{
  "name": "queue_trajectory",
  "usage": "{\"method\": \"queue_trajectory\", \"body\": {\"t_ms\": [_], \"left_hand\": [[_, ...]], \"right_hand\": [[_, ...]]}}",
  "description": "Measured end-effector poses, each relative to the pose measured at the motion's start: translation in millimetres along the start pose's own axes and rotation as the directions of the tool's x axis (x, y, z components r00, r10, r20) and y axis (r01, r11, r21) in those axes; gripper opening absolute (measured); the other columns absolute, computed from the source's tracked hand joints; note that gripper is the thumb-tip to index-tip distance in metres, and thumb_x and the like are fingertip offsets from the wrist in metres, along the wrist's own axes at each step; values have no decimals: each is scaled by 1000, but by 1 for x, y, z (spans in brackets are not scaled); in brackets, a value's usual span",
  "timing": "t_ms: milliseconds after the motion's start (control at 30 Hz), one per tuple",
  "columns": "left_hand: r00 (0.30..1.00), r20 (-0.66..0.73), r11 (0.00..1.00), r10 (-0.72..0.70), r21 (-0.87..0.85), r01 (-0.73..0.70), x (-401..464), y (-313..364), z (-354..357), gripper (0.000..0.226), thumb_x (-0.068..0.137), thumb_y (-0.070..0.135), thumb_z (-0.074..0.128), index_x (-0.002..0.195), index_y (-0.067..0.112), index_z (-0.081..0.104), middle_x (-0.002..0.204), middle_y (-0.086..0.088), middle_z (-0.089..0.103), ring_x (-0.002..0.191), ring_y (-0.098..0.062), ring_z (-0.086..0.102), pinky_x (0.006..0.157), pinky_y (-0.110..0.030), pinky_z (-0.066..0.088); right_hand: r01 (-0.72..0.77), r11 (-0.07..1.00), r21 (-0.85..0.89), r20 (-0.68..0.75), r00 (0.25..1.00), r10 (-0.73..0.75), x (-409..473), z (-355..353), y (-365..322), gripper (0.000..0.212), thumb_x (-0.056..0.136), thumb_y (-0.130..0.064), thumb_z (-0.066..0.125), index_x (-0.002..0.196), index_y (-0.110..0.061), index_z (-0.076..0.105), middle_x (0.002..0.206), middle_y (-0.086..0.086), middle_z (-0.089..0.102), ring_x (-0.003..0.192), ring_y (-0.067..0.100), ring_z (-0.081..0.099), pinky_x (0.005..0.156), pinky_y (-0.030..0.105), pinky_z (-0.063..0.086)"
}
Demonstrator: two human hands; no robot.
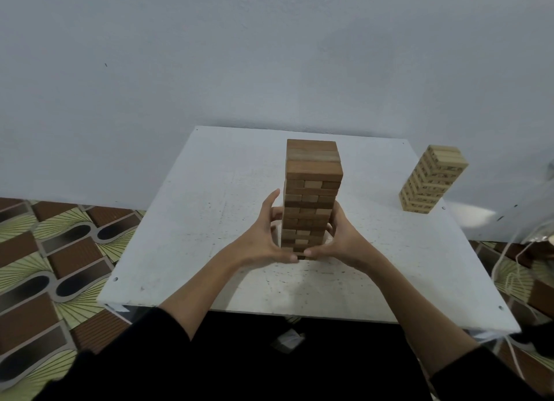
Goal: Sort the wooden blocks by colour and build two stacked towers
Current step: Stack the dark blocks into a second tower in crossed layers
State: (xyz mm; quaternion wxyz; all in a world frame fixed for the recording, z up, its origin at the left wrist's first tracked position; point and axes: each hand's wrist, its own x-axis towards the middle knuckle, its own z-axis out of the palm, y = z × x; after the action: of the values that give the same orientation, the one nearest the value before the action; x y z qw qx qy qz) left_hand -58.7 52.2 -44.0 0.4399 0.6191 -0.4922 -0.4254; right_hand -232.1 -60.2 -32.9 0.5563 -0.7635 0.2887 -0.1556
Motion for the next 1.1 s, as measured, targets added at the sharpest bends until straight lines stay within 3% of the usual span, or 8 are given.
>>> {"method": "queue_trajectory", "body": {"t_ms": [100, 233, 367, 467, 567, 767, 1100], "left_hand": [[1000, -8, 999, -19, 35, 19, -1, -3, -2, 128, 53, 22, 90, 142, 54, 3, 139, 5, 37, 130, -23, 42, 98, -50, 48], [1000, -6, 996, -25, 91, 25, 1, -7, -3, 129, 51, 23, 90, 141, 55, 3, 135, 2, 41, 120, -28, 50, 89, -49, 53], [1000, 26, 996, -8, 91, 6, 3, -6, -1, 126, 57, 10, 88, 144, 45, 3, 132, 1, 43, 113, -24, 54, 86, -47, 55], [999, 52, 998, -7, 60, 4, 3, -1, 2, 122, 63, -3, 82, 145, 41, 4, 128, -4, 44, 106, -17, 59, 82, -41, 57], [999, 49, 999, -2, 42, 0, 3, -2, 3, 119, 62, -2, 82, 143, 43, 7, 125, -6, 47, 104, -21, 61, 79, -46, 58], [999, 40, 1000, 3, 0, -3, 3, 0, 6, 117, 63, -7, 79, 144, 40, 9, 122, -8, 49, 95, -13, 64, 75, -41, 59], [1000, 20, 998, 20, -57, -18, 4, -1, 9, 115, 63, -13, 76, 145, 34, 11, 119, -11, 51, 94, -22, 66, 68, -37, 58]], "right_hand": [[-43, 990, -131, -12, 999, 42, 0, -1, 4, 121, 51, -29, 90, 144, -29, 13, 133, -8, 40, 121, 10, 42, 98, 22, 37], [-81, 971, -223, -20, 997, 79, -1, 3, 7, 121, 56, -22, 90, 146, -26, 8, 130, -8, 38, 111, 11, 46, 76, 7, 40], [-61, 978, -200, 24, 997, 67, -1, 7, 4, 114, 62, -4, 85, 144, -21, 7, 114, -16, 39, 95, -8, 50, 67, 0, 42], [-32, 980, -198, 33, 999, 39, 0, 9, 4, 115, 62, -1, 83, 144, -18, 5, 117, -10, 40, 95, -20, 49, 67, 2, 44], [-12, 979, -204, 28, 999, 18, 1, 10, 5, 117, 61, 1, 83, 144, -17, 3, 123, -1, 42, 97, -19, 50, 70, 5, 46], [13, 979, -205, 20, 1000, -9, 3, 12, 7, 113, 60, 4, 82, 144, -10, 6, 114, -13, 39, 96, -19, 50, 70, 4, 45], [30, 982, -185, -9, 999, -32, 3, 14, 3, 111, 60, 4, 81, 143, -11, 9, 110, -13, 41, 94, -20, 49, 71, 3, 44]]}}
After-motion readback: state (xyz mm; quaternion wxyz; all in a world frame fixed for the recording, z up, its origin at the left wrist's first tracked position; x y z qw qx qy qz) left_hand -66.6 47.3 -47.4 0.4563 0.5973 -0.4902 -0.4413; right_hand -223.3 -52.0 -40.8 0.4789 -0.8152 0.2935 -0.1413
